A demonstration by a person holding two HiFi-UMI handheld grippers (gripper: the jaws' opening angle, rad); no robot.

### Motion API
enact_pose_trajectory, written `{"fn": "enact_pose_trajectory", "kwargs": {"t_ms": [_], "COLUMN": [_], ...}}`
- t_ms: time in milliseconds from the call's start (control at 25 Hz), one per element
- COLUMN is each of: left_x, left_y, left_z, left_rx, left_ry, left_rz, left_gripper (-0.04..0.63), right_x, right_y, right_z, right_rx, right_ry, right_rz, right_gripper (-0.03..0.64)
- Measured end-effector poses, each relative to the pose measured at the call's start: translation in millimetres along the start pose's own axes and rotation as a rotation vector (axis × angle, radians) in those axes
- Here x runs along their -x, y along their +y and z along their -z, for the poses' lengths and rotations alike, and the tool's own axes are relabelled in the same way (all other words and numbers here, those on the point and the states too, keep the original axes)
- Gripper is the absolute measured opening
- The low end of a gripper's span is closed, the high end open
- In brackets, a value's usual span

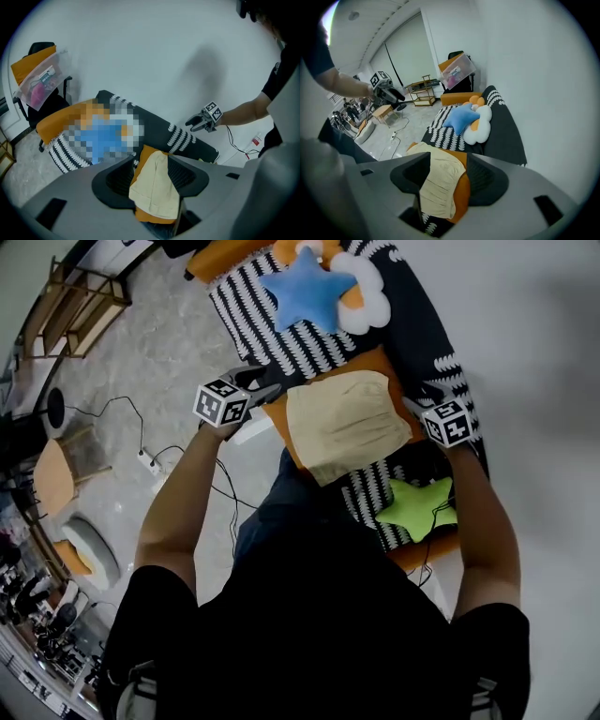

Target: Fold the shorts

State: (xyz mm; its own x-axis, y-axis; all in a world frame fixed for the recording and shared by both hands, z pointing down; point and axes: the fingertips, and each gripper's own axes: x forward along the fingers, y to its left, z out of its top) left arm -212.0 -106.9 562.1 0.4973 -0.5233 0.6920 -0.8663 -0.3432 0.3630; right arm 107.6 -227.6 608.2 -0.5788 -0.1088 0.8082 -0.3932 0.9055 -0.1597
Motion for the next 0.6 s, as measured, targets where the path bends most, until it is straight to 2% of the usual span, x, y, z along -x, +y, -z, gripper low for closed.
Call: {"fn": "enact_pose_trajectory", "kwargs": {"t_ms": [200,400,600], "left_x": [-40.8,-80.9,-116.3], "left_y": [27.3,53.1,65.1], "left_z": [32.6,68.4,94.5], "left_rx": [-0.096,-0.106,-0.148], "left_ry": [0.134,0.221,0.284], "left_rz": [0.045,0.094,0.149], "left_gripper": [0.244,0.244,0.245], "right_x": [-40.3,-88.3,-126.5], "right_y": [-14.4,-18.7,-31.3], "right_z": [9.7,36.9,52.6], "right_rx": [-0.051,-0.094,-0.052], "right_ry": [0.053,0.128,0.194], "right_rz": [-0.007,-0.028,-0.016], "right_gripper": [0.237,0.227,0.235]}}
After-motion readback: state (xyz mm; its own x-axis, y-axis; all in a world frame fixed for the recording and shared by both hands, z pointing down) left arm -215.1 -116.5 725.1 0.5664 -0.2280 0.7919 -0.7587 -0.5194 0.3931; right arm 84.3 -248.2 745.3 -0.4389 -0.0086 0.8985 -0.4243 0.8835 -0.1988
